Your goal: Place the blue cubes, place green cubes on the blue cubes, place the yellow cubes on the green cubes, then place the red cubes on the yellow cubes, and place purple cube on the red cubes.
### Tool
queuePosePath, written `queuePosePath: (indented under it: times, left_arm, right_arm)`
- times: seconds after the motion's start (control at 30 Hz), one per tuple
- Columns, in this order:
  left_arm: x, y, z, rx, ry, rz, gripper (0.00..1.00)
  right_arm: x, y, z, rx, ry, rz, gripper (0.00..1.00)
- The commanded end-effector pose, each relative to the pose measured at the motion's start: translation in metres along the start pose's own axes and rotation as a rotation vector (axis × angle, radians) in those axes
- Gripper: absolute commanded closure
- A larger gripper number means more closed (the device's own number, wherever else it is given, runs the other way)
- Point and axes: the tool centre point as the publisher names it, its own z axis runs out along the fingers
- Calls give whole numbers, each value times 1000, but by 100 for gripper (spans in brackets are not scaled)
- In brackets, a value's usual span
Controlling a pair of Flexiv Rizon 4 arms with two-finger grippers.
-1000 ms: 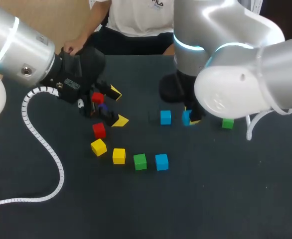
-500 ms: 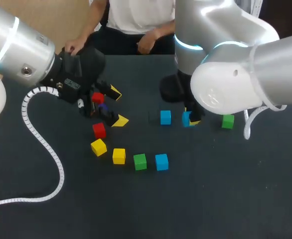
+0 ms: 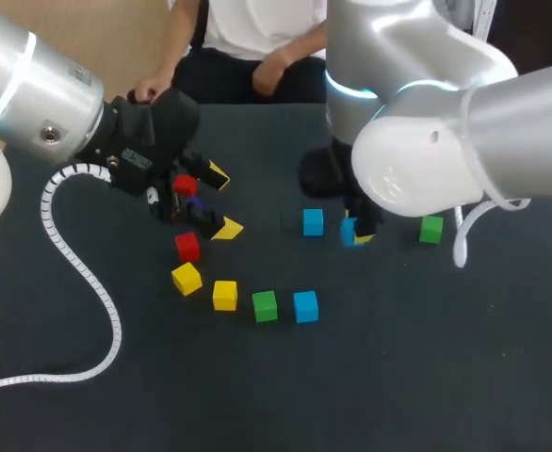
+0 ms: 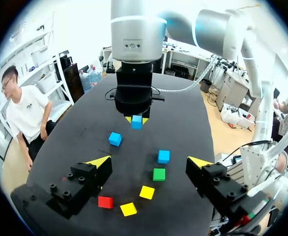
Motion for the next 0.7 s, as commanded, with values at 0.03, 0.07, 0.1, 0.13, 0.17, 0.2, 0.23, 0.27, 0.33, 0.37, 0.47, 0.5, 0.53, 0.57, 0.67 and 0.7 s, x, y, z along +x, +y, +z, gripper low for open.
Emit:
queuePosePath:
  times: [0.03,0.07,0.1,0.13,0.17,0.2,0.23,0.27,0.33,0.37,0.47,0.5,0.53,0.57,0.67,0.7]
  left_arm:
    - [-1,1,0,2,6,-1,0]
    - [-1,1,0,2,6,-1,0]
    - [-1,1,0,2,6,-1,0]
    - [-1,1,0,2,6,-1,0]
    - [-1,1,0,2,6,-1,0]
    - [-1,1,0,2,6,-1,0]
    - [-1,1,0,2,6,-1,0]
    - [-1,1,0,2,6,-1,0]
    - [-1,1,0,2,6,-1,0]
    - [-1,1,0,2,6,-1,0]
    - [-1,1,0,2,6,-1,0]
    - [-1,1,0,2,6,-1,0]
    - [-1,1,0,2,6,-1,0]
    - [-1,1,0,2,6,-1,0]
    - [-1,1,0,2,6,-1,0]
    - [-1,1,0,2,6,-1,0]
  right_arm:
    - [-2,-4,3,-5,-3,-4,100]
    - [-2,-4,5,-6,-3,-5,100]
    - [-3,-6,6,-10,-5,-8,100]
    - [-3,-6,7,-13,-7,-8,100]
    - [-3,-7,8,-14,-8,-7,100]
    - [-3,-8,9,-16,-8,-8,100]
    - [-4,-8,10,-18,-8,-9,100]
    - [-4,-9,11,-21,-9,-10,100]
    - [-5,-10,14,-24,-8,-13,100]
    - [-4,-11,14,-25,-8,-14,100]
    - [-3,-14,15,-28,-6,-16,100]
    - [-3,-16,15,-29,-5,-16,100]
    - [-3,-17,15,-29,-3,-16,100]
    - [-3,-17,14,-29,-3,-16,100]
    - [-2,-20,15,-28,-1,-17,100]
    - [-1,-22,15,-28,-1,-17,100]
